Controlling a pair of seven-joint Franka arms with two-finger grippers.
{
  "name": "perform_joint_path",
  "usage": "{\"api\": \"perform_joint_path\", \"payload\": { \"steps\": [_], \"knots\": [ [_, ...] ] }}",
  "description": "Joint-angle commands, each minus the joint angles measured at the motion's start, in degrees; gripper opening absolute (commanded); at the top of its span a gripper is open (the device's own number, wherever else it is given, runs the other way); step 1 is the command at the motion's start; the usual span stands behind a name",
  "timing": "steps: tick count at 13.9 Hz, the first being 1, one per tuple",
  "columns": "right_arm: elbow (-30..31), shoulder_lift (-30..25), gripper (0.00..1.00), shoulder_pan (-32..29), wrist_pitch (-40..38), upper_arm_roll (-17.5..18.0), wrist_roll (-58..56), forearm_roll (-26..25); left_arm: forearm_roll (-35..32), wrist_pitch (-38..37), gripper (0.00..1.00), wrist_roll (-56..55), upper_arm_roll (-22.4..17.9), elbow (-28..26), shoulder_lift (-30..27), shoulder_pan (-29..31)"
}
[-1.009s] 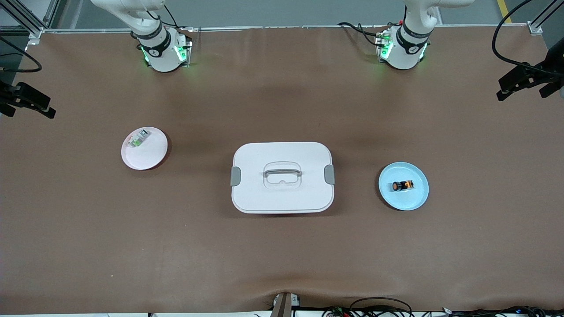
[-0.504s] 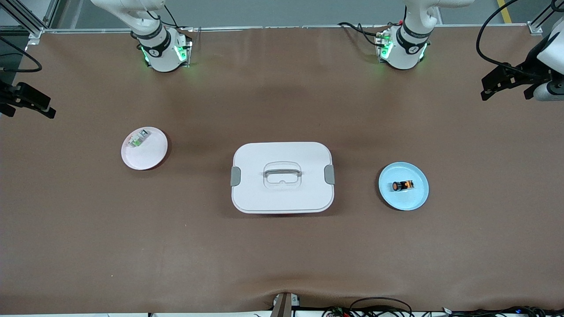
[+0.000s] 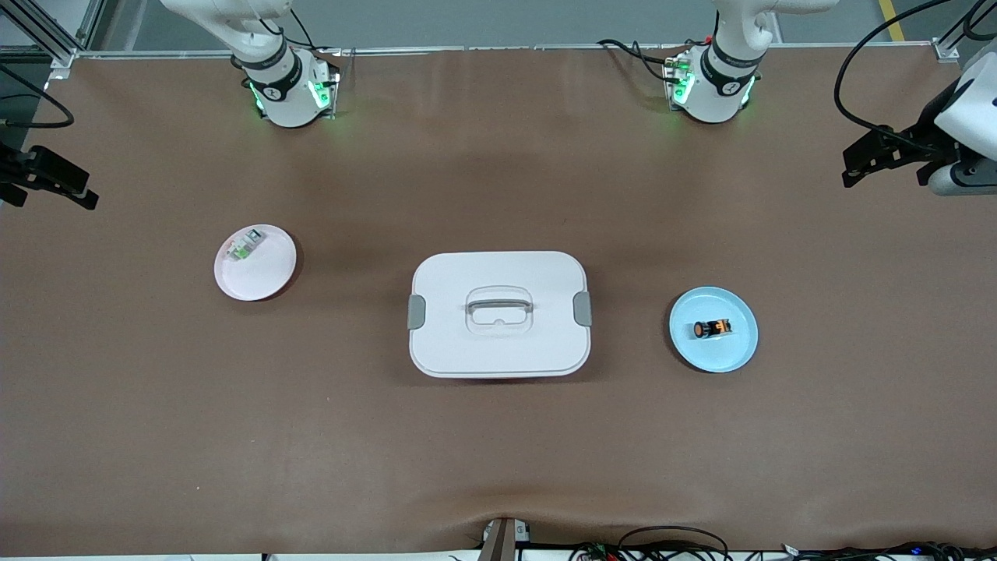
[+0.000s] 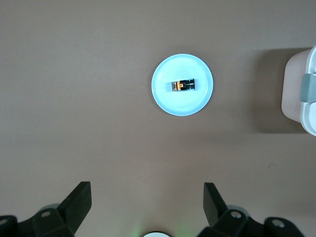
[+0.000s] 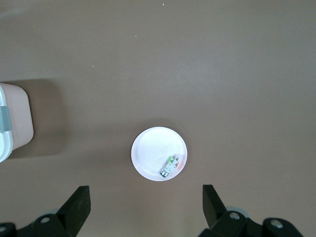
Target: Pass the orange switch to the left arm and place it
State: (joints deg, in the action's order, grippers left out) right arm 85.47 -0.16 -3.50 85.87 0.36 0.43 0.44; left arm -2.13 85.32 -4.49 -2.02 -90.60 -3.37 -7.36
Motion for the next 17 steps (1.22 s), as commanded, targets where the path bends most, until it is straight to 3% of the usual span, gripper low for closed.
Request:
{"api": "perform_joint_path", "payload": {
  "steps": [1,17],
  "knots": [
    [1.27,-1.42,1.00,-1.07,0.00,0.78,0.53,-0.53,0.73,-1.03,1.00,0.98,0.00,1.74,0.47,-0.11],
    [1.27,-1.42,1.00,-0.98,0.00,0.78,0.53,-0.53,0.90,-1.56,1.00,0.71,0.53,2.18,0.21,0.95]
  ]
}}
